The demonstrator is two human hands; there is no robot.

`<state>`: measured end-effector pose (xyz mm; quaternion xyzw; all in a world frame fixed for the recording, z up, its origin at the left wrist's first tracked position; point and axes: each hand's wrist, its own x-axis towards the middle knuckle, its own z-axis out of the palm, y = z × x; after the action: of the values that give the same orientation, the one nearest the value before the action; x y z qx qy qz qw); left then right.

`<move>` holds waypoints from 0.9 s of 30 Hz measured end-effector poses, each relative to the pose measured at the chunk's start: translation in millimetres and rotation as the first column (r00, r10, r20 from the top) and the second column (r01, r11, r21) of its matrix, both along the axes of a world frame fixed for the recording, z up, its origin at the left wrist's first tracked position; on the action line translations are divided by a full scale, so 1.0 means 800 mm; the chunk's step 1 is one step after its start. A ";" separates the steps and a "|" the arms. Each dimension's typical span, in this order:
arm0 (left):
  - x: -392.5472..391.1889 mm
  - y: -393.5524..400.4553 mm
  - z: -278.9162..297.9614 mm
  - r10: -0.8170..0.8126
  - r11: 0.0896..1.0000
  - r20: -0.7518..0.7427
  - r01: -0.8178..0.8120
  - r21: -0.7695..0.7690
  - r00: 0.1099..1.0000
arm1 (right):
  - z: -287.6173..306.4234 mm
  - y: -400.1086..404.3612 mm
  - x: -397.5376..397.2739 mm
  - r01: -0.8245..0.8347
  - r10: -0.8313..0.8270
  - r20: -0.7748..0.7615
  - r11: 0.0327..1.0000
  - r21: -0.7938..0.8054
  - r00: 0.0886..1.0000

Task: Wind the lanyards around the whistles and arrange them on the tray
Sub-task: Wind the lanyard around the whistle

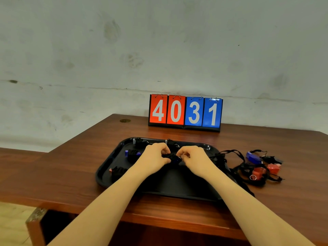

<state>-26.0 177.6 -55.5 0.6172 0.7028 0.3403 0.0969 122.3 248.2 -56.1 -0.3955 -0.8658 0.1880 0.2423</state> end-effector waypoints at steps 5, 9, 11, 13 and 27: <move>0.001 -0.003 -0.001 -0.018 0.999 -0.003 0.018 -0.028 1.000 | 0.000 -0.001 0.004 0.010 -0.012 0.045 0.999 0.053 0.999; 0.009 -0.006 0.001 0.005 1.000 -0.039 -0.005 0.009 0.999 | 0.007 -0.002 0.012 0.023 -0.020 -0.031 0.995 0.101 0.999; 0.017 -0.008 0.006 0.019 0.999 -0.058 -0.017 0.048 0.998 | 0.010 -0.002 0.021 0.034 -0.029 -0.049 0.994 0.106 0.998; 0.028 -0.010 0.013 0.023 0.995 -0.060 -0.017 0.099 0.998 | 0.011 -0.003 0.033 0.047 -0.040 -0.066 0.993 0.106 0.997; 0.113 0.029 0.016 -0.144 0.990 -0.085 0.143 -0.014 0.986 | 0.007 0.031 0.121 0.108 -0.138 0.120 0.967 0.229 0.983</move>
<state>64.8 201.0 -42.3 0.6800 0.6612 0.3029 0.0932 219.0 272.8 -50.4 -0.4308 -0.8695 0.0478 0.2369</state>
